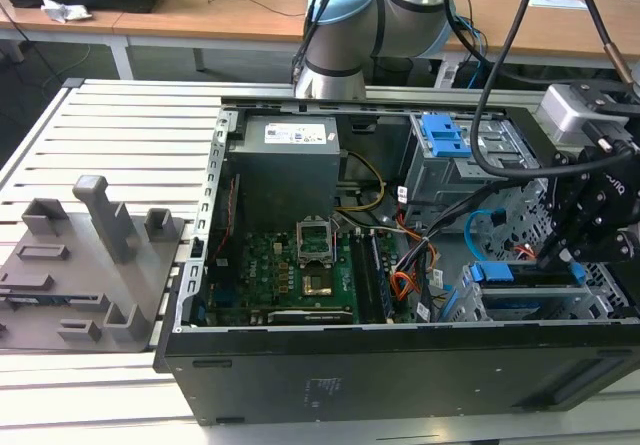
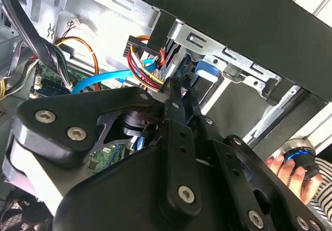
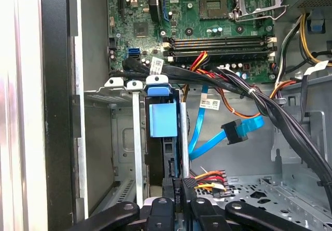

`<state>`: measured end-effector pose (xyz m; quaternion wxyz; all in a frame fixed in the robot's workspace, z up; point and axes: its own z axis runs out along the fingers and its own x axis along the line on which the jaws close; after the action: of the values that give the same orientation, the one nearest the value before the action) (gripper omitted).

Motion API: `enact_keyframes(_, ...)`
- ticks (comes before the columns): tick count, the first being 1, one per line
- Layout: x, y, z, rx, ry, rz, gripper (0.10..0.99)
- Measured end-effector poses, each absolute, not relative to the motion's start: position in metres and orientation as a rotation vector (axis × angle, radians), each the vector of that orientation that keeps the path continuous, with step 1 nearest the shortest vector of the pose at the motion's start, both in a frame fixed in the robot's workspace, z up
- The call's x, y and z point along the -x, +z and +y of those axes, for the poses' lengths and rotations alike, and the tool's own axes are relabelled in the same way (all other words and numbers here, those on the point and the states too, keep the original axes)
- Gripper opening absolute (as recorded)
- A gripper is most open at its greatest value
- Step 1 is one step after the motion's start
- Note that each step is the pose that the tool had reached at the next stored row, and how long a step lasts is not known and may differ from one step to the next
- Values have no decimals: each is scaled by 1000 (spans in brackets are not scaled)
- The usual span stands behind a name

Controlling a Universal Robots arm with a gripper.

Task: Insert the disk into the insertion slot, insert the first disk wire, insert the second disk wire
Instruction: 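Insert the first disk wire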

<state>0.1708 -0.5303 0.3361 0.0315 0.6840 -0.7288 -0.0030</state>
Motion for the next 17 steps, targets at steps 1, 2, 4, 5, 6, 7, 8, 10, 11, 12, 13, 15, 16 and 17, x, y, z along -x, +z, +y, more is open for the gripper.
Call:
enact_keyframes(1,-171,336,-530,-2107,-9,-2245,184)
enact_keyframes(2,-171,336,-530,-2107,-9,-2245,184)
enact_keyframes(4,-171,336,-530,-2107,-10,-2245,184)
enact_keyframes(5,-171,336,-530,-2107,-9,-2245,184)
enact_keyframes(6,-171,336,-530,-2107,-10,-2245,184)
enact_keyframes(7,-171,336,-530,-2107,-10,-2245,184)
enact_keyframes(8,-171,336,-530,-2107,-10,-2245,184)
enact_keyframes(10,-171,335,-530,-2107,-9,-2245,184)
enact_keyframes(11,-171,335,-530,-2107,-9,-2245,184)
enact_keyframes(12,-171,335,-530,-2107,-9,-2245,184)
enact_keyframes(13,-171,335,-530,-2107,-9,-2245,184)
enact_keyframes(15,-171,335,-530,-2107,-9,-2245,184)
enact_keyframes(16,-171,335,-530,-2107,-9,-2245,184)
enact_keyframes(17,-171,335,-530,-2107,-9,-2245,184)
